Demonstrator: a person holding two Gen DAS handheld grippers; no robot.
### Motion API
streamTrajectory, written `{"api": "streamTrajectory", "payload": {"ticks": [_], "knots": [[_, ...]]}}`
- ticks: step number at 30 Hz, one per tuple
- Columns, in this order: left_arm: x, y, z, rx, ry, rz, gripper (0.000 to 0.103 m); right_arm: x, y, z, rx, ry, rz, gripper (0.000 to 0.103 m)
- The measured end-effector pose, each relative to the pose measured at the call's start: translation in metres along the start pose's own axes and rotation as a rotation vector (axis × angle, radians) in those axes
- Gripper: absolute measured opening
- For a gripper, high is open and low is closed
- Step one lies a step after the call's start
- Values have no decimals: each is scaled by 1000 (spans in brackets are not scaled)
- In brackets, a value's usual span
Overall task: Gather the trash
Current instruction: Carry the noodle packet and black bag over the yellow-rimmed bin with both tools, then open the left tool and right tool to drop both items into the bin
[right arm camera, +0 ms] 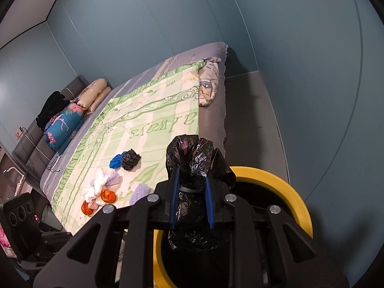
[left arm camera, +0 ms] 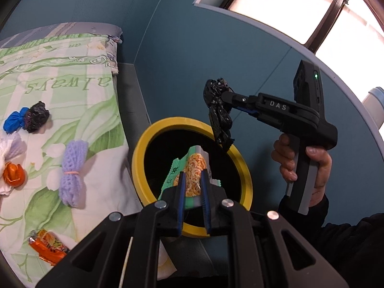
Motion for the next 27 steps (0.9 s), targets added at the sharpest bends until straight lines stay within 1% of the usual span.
{"api": "streamTrajectory", "payload": {"ticks": [8,14,17,18,19,20,21,22,23,25,26,27], "knots": [[41,15,2,11,-6,92,12,17,13,-10,20,13,57,19],[54,22,3,13,-16,108,12,22,18,-12,23,33,78,21],[57,23,1,12,-17,114,12,24,18,-14,35,27,88,25],[58,24,1,9,-16,116,15,24,17,-14,37,28,89,27],[59,24,1,8,-20,116,22,24,17,-15,41,28,90,28],[59,23,2,6,-25,110,26,24,16,-16,47,25,91,33],[58,23,1,6,-30,106,34,23,16,-16,55,20,93,36],[55,24,0,5,-36,100,38,23,16,-16,60,20,94,36],[54,24,0,5,-37,96,39,23,15,-17,61,23,93,37],[51,24,0,-3,-32,92,45,22,15,-17,68,20,92,41],[48,24,0,-7,-34,86,48,21,14,-18,74,14,91,45],[46,24,1,-6,-40,81,52,20,14,-17,75,11,89,48]]}}
Point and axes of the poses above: each gripper's, at about its wrist camera, not at the fingertips, and x roughly the way its jaws point, z to its left, y to its underside, the point moved 7 cm from there along x, roughly the way its jaws point, and after that the axes turned 13 degrees about y, right-handed, at the moved point
